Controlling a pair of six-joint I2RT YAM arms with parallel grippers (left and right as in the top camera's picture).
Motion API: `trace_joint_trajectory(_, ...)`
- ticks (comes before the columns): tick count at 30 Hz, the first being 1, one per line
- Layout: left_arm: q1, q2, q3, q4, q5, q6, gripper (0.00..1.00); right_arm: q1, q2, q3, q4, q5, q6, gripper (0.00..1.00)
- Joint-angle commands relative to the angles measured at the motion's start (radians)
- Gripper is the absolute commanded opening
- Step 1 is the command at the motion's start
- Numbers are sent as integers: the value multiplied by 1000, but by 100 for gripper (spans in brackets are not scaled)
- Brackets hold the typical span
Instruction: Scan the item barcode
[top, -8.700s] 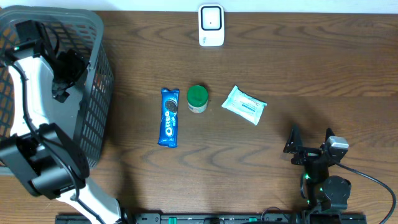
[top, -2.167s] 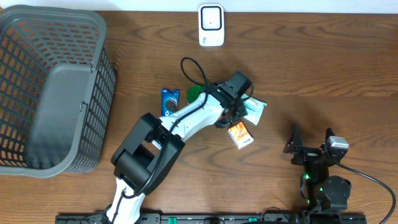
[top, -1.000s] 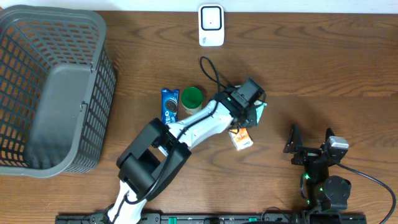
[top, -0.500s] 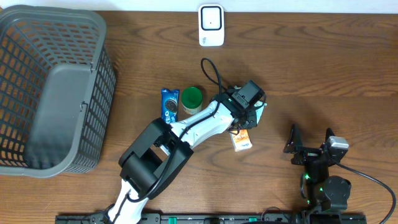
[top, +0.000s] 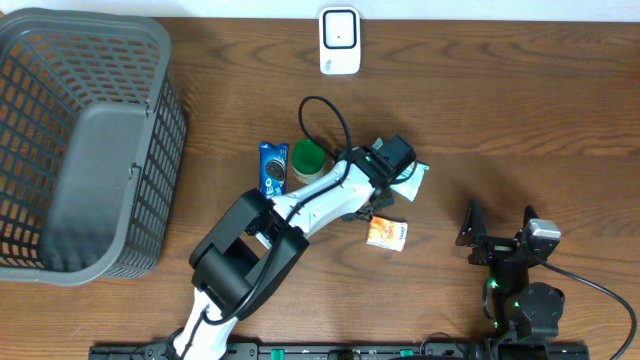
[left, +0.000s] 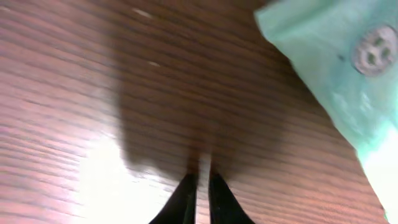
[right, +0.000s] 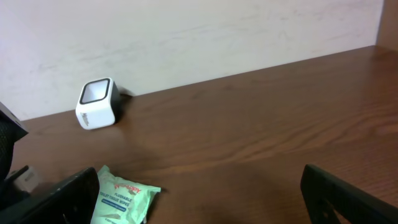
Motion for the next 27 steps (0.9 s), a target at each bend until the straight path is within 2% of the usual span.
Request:
trace_joint_trajectory(1,9,-12,8,-48,-101,16,22,10,-5,-2,-4,5,8,99)
trace_joint_trajectory(3,9,-51,21,-74,-150,75,29,10,-5,-2,-4,5,8,99)
trace_joint_trajectory(5,9,-126,22,-78,-165,175,47,10,-5,-2,-4,5,8,99)
trace_joint_trajectory(7,9,-192,22,-78,-166,245,48,10,-5,-2,-4,5,8,99)
trace_joint_trajectory(9,7,-245,22,-77,-165,277,57,10,-5,-2,-4,5,8,99)
trace_joint_trajectory(12,7,-326,22,-77,-165,318,64,10,-5,-2,-4,5,8,99)
trace_joint_trajectory(15,7,-414,22,-77,-162,344,65,10,-5,-2,-4,5,8,99)
trace_joint_trajectory(20,8,-547,22,-34,-166,505,66,10,-5,-2,7,6,8,99)
trace_joint_trajectory(22,8,-593,22,-19,-177,560,70,10,-5,-2,5,-30,18,99)
trace_joint_trajectory(24,8,-647,22,-16,-249,598,70,10,-5,-2,-1,-39,17,99)
trace_joint_trajectory(27,8,-739,22,-9,-443,629,80,10,-5,-2,6,-123,56,99)
